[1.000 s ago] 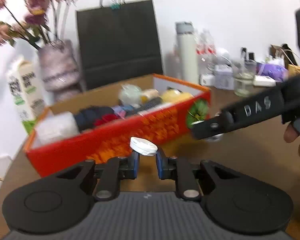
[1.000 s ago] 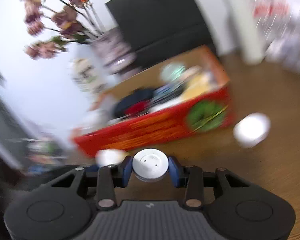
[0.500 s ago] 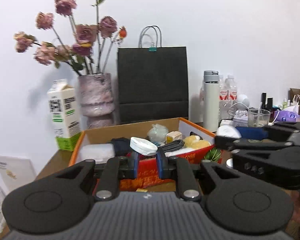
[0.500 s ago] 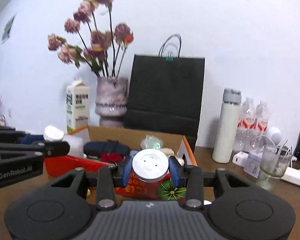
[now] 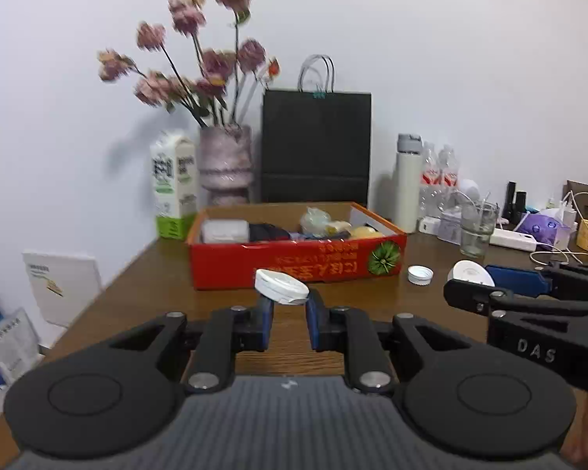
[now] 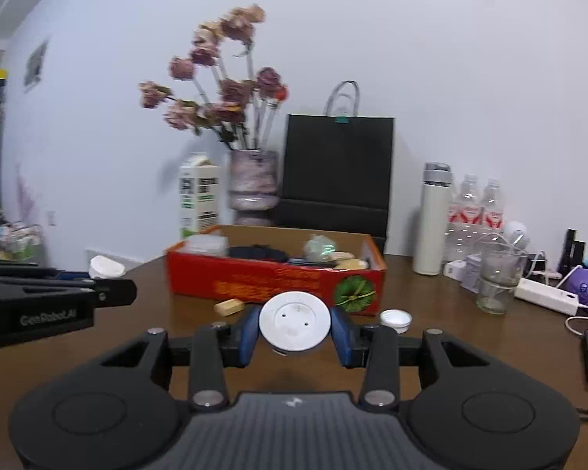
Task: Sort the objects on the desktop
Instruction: 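Carry both white caps over the box and open both tools, then withdraw both tools from the box back over the table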
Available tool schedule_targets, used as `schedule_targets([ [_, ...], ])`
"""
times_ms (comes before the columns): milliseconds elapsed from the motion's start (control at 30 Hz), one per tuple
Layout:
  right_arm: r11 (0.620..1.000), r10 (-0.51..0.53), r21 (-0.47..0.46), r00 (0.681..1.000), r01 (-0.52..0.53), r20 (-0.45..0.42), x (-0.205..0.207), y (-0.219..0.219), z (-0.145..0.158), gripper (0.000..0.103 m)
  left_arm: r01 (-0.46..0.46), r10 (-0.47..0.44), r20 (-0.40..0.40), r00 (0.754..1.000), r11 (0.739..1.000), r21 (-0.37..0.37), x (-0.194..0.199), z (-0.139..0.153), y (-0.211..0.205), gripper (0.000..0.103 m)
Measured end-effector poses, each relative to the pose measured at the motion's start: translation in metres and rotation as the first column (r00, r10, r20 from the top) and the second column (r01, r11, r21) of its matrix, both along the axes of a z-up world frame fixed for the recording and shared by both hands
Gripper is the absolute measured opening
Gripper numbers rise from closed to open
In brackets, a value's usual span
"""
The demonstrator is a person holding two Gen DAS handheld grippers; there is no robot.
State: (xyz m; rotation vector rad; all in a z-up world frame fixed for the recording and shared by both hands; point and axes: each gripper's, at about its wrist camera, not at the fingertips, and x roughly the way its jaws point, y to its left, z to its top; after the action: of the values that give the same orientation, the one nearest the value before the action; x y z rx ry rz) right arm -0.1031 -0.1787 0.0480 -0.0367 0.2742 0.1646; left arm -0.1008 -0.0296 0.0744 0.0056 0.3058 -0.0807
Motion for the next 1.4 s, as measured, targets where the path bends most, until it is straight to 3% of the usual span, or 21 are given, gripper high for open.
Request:
schedule_targets([
  [133,0.999,0.012,0.029,0.999,-0.014,0.053,-0.012,0.0,0.023,0.038,-0.003,0.004,0.057,0.998,1.0,-0.024,-0.002,0.026,0.009,0.018],
  [267,0.999,0.014,0.031,0.994,-0.018,0.107,0.004,-0.004,0.051,0.038,-0.005,0.007,0.086,0.996,1.0,-0.02,0.021,0.049,0.015,0.018],
  [500,0.999,0.034,0.002,0.999,-0.034,-0.022,0.11,-0.016,0.08,0.038,0.019,-0.019,0.041,0.999,1.0,-0.001,0.111,0.078,0.021,0.019],
  [633,0.998,0.044,0.05,0.99,-0.038,-0.134,0.19,-0.026,0.083,0.038,0.051,-0.054,-0.059,0.997,0.997,-0.053,0.19,0.088,0.027,0.019],
  [733,0.995,0.047,0.099,0.974,-0.025,-0.22,0.249,-0.032,0.08,0.038,0.042,-0.06,-0.188,0.98,0.994,-0.097,0.26,0.084,0.029,0.019],
  [867,0.987,0.057,0.16,0.935,-0.001,-0.349,0.323,-0.029,0.056,0.038,-0.003,-0.063,-0.392,0.918,0.986,-0.165,0.345,0.054,0.038,0.018],
  [1000,0.988,0.044,0.153,0.882,0.032,-0.468,0.375,-0.02,0.023,0.038,0.016,-0.081,-0.478,0.875,0.99,-0.138,0.39,0.028,0.038,0.019],
  [1100,0.992,0.017,0.113,0.855,0.048,-0.518,0.395,-0.013,0.005,0.039,0.004,-0.082,-0.538,0.839,0.99,-0.143,0.403,0.013,0.046,0.03],
  [1167,0.995,0.005,0.087,0.838,0.05,-0.545,0.4,-0.011,-0.002,0.04,-0.021,-0.059,-0.538,0.841,0.99,-0.141,0.401,0.011,0.054,0.071],
  [1200,0.995,0.005,0.088,0.846,0.05,-0.533,0.397,-0.011,-0.002,0.048,-0.028,-0.052,-0.534,0.844,0.99,-0.141,0.399,0.012,0.057,0.079],
  [1267,0.994,0.002,0.097,0.861,0.055,-0.508,0.391,-0.014,0.003,0.061,-0.037,-0.034,-0.52,0.853,0.991,-0.125,0.393,0.019,0.06,0.083],
  [1300,0.993,-0.006,0.099,0.871,0.063,-0.492,0.387,-0.017,0.007,0.062,-0.041,-0.023,-0.517,0.856,0.993,-0.112,0.391,0.025,0.061,0.084],
  [1367,0.993,-0.014,0.1,0.88,0.069,-0.474,0.378,-0.021,0.017,0.063,-0.063,0.007,-0.515,0.857,0.994,-0.091,0.384,0.035,0.062,0.1],
  [1400,0.992,-0.016,0.1,0.884,0.071,-0.467,0.374,-0.022,0.021,0.065,-0.066,0.015,-0.507,0.862,0.994,-0.083,0.379,0.04,0.061,0.101],
])
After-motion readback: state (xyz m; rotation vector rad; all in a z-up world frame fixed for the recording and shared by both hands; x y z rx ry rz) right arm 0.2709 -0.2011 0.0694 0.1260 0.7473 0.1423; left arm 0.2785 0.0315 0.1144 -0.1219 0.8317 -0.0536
